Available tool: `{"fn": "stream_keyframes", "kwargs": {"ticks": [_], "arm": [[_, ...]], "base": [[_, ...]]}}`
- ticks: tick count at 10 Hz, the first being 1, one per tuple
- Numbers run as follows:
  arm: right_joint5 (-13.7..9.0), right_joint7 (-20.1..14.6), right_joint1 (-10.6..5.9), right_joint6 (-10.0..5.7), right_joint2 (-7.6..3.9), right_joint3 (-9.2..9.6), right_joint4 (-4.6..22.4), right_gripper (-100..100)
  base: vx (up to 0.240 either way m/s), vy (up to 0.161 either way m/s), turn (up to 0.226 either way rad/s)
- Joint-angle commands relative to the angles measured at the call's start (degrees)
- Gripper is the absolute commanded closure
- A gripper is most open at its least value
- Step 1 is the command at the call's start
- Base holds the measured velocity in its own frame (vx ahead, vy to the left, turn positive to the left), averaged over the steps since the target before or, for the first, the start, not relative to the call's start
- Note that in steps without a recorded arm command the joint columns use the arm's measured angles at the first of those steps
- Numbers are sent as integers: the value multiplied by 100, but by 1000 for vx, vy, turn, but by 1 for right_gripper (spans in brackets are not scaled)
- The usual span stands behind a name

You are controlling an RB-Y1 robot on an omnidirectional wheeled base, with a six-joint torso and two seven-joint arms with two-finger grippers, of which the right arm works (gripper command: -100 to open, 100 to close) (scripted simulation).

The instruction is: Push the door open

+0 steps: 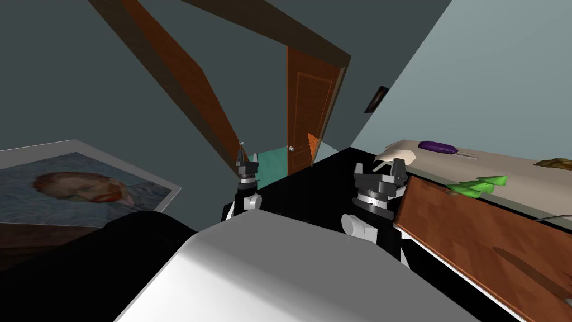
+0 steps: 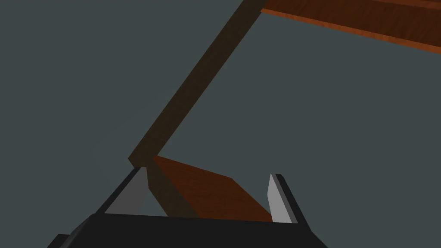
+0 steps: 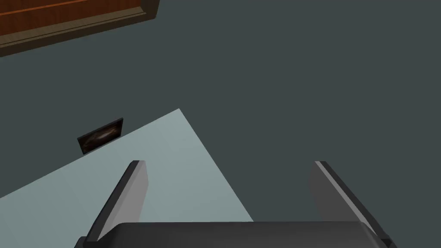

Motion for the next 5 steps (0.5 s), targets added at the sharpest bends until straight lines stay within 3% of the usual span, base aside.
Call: {"fn": "stream_keyframes", "kwargs": {"ticks": [1,5], "arm": [[-26,-103,-63,-39,-47,8,158,-100],[-101,-401,-243,-152,-158,32,615,-100]], "base": [[31,-10,83],[90,-26,104]]}}
